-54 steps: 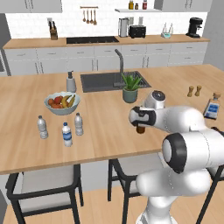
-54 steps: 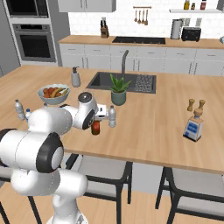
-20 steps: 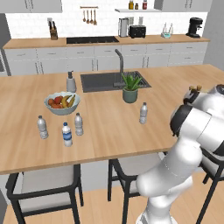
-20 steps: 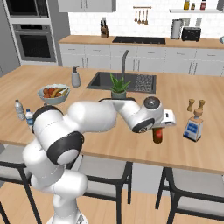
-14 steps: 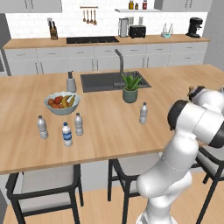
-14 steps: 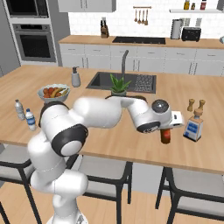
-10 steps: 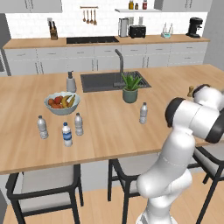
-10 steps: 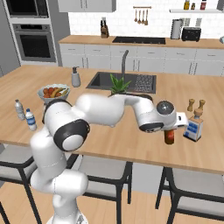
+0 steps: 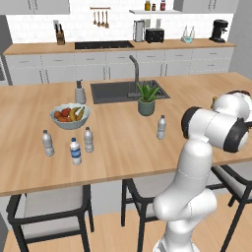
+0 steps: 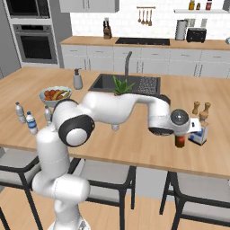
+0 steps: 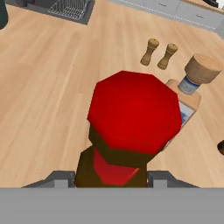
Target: Move the plastic bottles in the middle to the plastics group, and the glass bottles in the middle to the glass group.
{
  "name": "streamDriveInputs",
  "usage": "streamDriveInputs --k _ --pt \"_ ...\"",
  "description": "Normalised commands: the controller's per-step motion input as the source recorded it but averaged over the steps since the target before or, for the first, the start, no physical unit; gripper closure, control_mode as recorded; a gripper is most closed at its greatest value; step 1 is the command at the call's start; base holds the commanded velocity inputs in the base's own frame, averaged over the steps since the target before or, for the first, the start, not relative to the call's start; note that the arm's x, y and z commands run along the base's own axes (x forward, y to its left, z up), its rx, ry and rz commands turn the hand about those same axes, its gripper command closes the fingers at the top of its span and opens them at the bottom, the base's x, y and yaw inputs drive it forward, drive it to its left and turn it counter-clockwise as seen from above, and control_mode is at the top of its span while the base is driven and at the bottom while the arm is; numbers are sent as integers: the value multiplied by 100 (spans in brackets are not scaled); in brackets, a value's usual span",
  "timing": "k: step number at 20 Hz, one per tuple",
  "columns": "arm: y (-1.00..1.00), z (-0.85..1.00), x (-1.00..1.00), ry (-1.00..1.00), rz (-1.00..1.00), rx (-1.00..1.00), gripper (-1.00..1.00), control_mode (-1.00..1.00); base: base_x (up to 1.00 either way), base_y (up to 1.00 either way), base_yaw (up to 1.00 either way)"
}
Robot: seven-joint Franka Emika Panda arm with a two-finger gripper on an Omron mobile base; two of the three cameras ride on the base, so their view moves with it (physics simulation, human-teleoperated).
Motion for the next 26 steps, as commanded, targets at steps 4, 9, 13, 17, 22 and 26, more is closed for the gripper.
streamDriveInputs --k 4,9,13,17,22,26 --pt "0 -4 0 -6 0 0 100 -100 0 0 0" --pt "0 -6 0 -1 1 0 100 -100 0 0 0" --pt "0 2 12 1 0 0 100 -100 0 0 0" --pt "0 2 16 11 0 0 100 -100 0 0 0" --pt "0 0 10 17 0 5 100 -100 0 0 0" --pt "0 0 3 4 0 7 100 -100 0 0 0"
